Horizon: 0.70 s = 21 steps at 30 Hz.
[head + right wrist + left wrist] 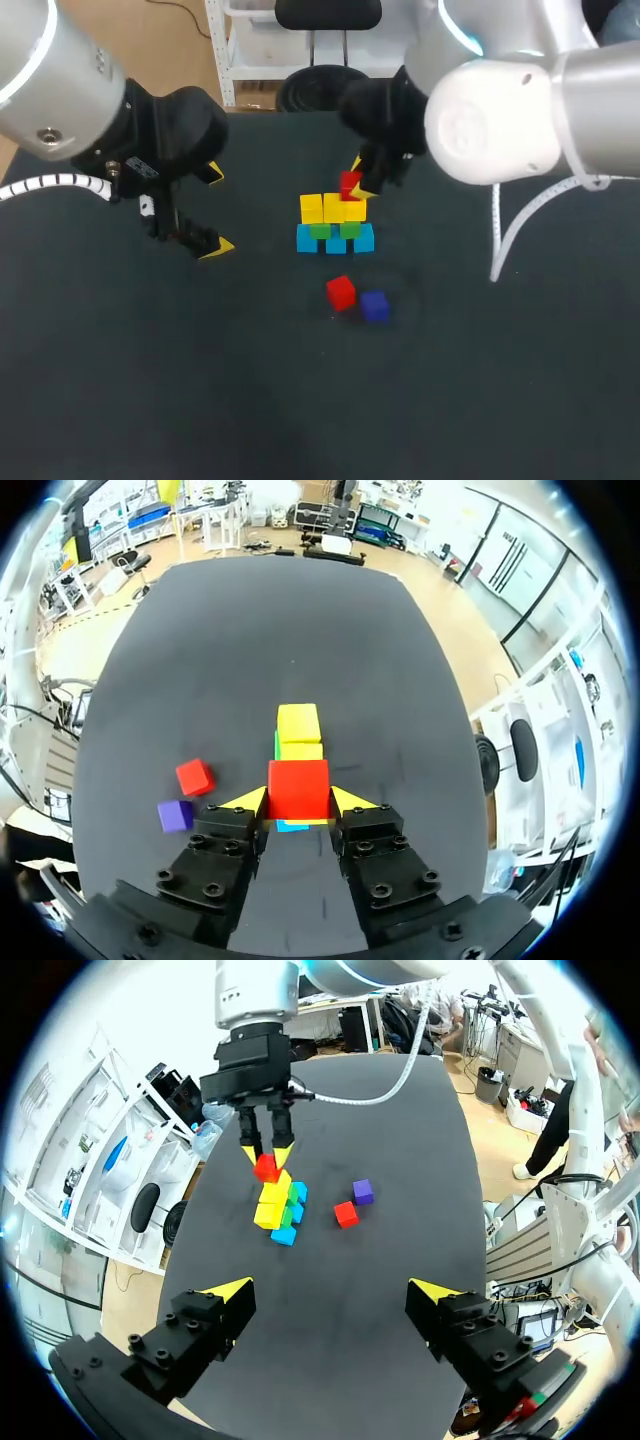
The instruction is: Place the blue cubes, place green cubes on the blue cubes, place the yellow cubes on the green cubes, then place the red cubes on the yellow cubes, and place purple cube on the red cubes.
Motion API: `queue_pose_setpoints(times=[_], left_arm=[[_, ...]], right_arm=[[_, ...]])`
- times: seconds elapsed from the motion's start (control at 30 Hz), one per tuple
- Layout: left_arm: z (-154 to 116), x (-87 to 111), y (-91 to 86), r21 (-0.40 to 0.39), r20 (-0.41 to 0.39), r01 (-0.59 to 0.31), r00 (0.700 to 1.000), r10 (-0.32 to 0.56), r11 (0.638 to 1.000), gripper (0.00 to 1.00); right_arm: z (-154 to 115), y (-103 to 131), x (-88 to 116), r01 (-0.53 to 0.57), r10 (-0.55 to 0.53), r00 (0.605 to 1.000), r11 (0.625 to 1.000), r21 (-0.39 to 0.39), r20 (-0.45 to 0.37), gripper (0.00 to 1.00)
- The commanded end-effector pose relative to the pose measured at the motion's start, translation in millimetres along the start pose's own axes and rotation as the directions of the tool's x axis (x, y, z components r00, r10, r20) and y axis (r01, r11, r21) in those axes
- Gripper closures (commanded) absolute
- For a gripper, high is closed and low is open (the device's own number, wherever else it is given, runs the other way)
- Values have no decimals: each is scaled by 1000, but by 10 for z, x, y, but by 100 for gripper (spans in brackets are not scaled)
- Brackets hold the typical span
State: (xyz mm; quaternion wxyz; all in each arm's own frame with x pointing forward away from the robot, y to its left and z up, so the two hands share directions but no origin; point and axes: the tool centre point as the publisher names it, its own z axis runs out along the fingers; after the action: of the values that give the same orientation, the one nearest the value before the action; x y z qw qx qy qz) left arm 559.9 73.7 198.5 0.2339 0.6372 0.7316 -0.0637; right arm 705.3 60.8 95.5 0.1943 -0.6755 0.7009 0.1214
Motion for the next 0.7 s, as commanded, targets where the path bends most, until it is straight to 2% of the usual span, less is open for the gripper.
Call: queue_pose_setpoints(times=[0.03, 0.7], left_arm=[[-2, 6, 4, 1, 2, -1, 1000, 1, 1000, 0], [-2, 6, 4, 1, 2, -1, 1000, 1, 1000, 0]], right_arm=[[68, -59, -25, 0, -1, 1000, 1000, -18, -9, 100], [81, -90, -22, 4, -5, 999, 1000, -22, -52, 100]])
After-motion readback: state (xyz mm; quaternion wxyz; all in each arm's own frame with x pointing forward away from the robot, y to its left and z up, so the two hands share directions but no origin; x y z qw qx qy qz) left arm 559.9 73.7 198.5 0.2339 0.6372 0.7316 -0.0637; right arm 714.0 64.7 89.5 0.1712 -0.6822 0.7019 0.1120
